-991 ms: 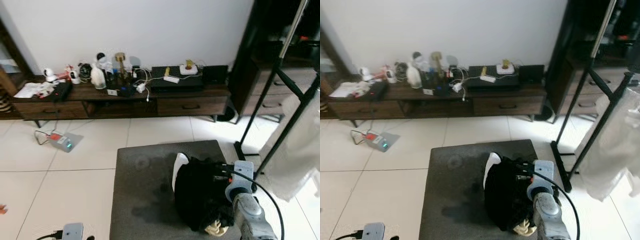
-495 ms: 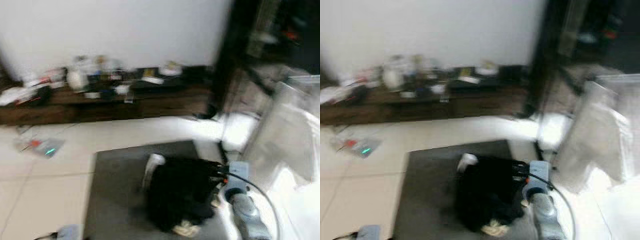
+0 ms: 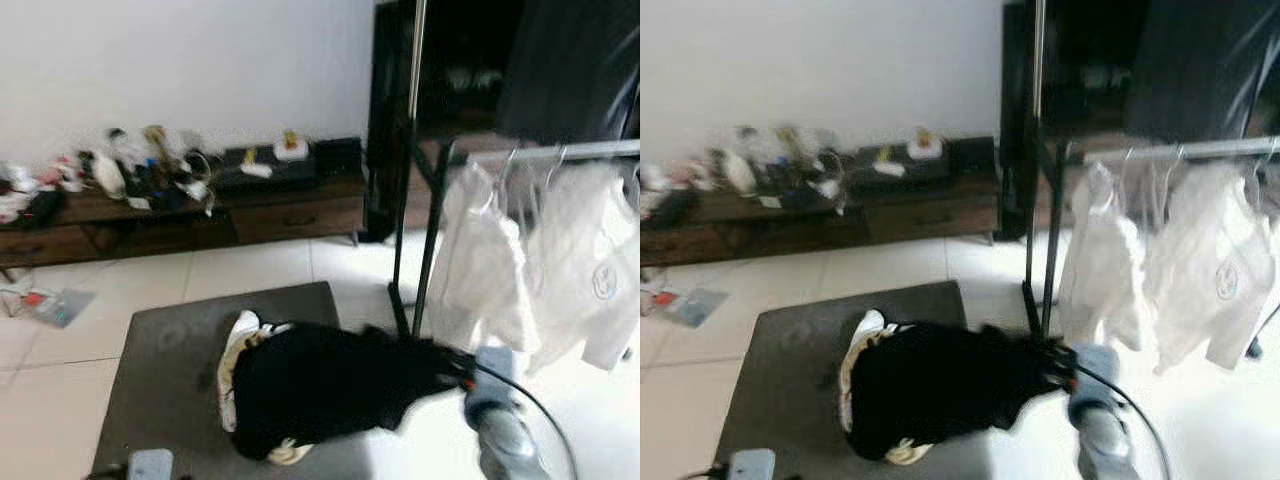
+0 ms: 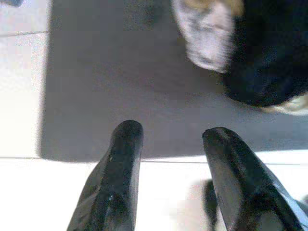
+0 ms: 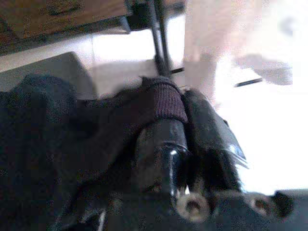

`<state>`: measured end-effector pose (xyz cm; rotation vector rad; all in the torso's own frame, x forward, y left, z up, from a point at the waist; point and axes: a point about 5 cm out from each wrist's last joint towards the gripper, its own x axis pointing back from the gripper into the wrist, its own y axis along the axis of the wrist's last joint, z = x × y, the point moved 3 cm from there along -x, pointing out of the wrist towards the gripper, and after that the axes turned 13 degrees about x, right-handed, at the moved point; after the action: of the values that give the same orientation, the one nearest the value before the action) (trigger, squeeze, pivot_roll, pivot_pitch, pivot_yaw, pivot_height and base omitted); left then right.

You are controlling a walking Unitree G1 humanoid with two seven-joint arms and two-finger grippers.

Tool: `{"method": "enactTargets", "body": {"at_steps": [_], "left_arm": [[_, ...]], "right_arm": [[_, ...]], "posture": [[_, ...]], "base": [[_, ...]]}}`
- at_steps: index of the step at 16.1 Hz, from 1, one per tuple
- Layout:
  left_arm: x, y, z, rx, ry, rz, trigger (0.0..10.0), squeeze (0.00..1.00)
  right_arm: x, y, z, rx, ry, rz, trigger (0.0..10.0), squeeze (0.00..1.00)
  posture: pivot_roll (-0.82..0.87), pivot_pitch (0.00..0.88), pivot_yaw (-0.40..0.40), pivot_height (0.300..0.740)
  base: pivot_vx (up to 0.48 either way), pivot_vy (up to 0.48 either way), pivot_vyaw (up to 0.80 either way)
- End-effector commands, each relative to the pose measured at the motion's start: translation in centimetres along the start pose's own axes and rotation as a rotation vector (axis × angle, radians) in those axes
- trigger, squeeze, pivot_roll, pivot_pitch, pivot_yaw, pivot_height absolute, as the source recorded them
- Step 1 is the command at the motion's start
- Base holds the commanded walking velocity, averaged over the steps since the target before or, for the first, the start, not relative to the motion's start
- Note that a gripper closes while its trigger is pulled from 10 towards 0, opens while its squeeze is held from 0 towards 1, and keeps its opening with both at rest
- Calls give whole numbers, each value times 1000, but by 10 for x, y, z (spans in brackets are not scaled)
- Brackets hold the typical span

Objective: Hang hanger

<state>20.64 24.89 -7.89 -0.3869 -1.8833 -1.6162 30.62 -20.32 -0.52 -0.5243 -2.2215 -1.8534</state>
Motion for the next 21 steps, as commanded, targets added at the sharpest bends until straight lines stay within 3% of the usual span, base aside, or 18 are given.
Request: {"method": "enactTargets", "body": {"at_steps": [1, 6, 14, 16, 21], "left_arm": [[2, -3, 8, -9, 18, 15, 10000, 0], [0, -2, 3, -8, 10, 12, 10000, 0], [-2, 5, -2, 8, 5, -23, 10000, 0], [-5, 16, -3, 15, 3, -65, 10000, 0], [-10, 76, -14, 2, -54, -287, 10000, 0]], "right_arm": [[-2, 5, 3, -13, 2, -14, 10000, 0], [-3, 5, 1, 3, 11, -13, 10000, 0], [-3, 3, 11, 12, 71, -8, 10000, 0], [-2, 3, 13, 13, 87, -9, 10000, 0], [-4, 21, 11, -9, 69, -95, 10000, 0]], "posture": [[85, 118, 35, 740], [80, 129, 31, 740], [75, 138, 20, 740], [71, 132, 17, 740], [63, 115, 25, 740]], "base": [[0, -480, 0], [0, -480, 0], [0, -480, 0], [0, -480, 0], [0, -480, 0]]}}
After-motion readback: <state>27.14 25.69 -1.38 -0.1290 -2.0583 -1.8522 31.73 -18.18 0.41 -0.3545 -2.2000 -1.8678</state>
